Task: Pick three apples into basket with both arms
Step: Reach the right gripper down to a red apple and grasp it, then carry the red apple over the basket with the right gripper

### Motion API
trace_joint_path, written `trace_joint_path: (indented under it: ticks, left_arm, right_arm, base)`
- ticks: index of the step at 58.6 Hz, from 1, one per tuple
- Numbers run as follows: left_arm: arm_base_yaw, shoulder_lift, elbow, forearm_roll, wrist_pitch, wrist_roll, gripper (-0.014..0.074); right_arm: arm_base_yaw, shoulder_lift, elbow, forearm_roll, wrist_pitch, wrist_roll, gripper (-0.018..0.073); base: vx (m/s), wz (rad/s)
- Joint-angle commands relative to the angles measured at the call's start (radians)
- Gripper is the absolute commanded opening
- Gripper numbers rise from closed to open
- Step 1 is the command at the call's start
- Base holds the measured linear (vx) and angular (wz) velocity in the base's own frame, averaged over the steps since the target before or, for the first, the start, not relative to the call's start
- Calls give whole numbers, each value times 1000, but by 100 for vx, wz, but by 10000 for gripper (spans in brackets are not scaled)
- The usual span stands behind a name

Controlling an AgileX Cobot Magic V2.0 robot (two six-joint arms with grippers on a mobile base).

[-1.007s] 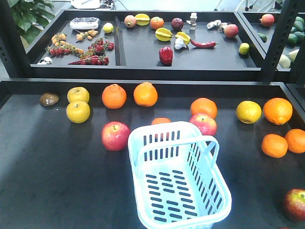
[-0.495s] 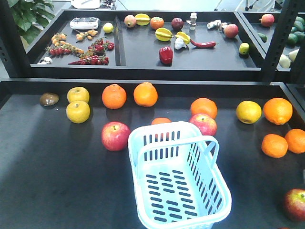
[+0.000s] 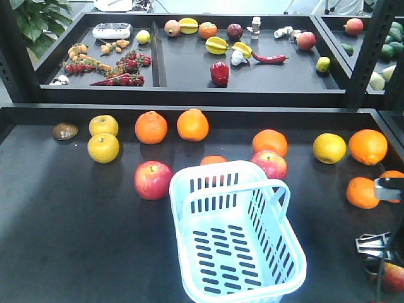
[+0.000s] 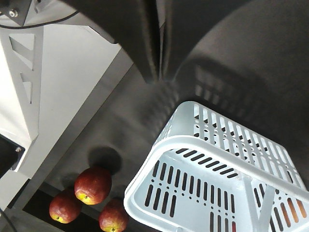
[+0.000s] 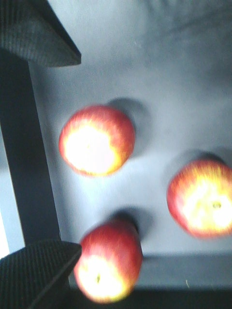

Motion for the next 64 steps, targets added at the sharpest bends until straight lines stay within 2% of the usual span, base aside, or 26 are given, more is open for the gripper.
trace_joint_path:
  ticks: [1, 29, 41, 45, 54, 64]
  left_arm:
    - [-2, 2, -24, -42, -47, -11, -6]
    - [-2, 2, -24, -42, -46, -11, -6]
    - [-2, 1, -24, -42, -46, -11, -6]
    - [-2, -1, -24, -42, -46, -11, -6]
    - [-2, -1, -24, -42, -46, -11, -6]
    - [-2, -1, -24, -42, -46, -11, -6]
  right_arm:
    - [-4, 26, -16, 26, -30, -31, 697]
    - [-6, 206, 62, 31, -158, -28, 678]
    - [-122, 244, 62, 36, -133, -65, 667]
    - [-154, 242, 62, 60, -141, -100, 661]
    - [-177, 242, 63, 203, -182, -220, 640]
    - [-177, 253, 63, 209, -222, -218, 630]
  base:
    - [0, 0]
    - [0, 0]
    - [0, 0]
    - [0, 0]
    - [0, 0]
    - [0, 0]
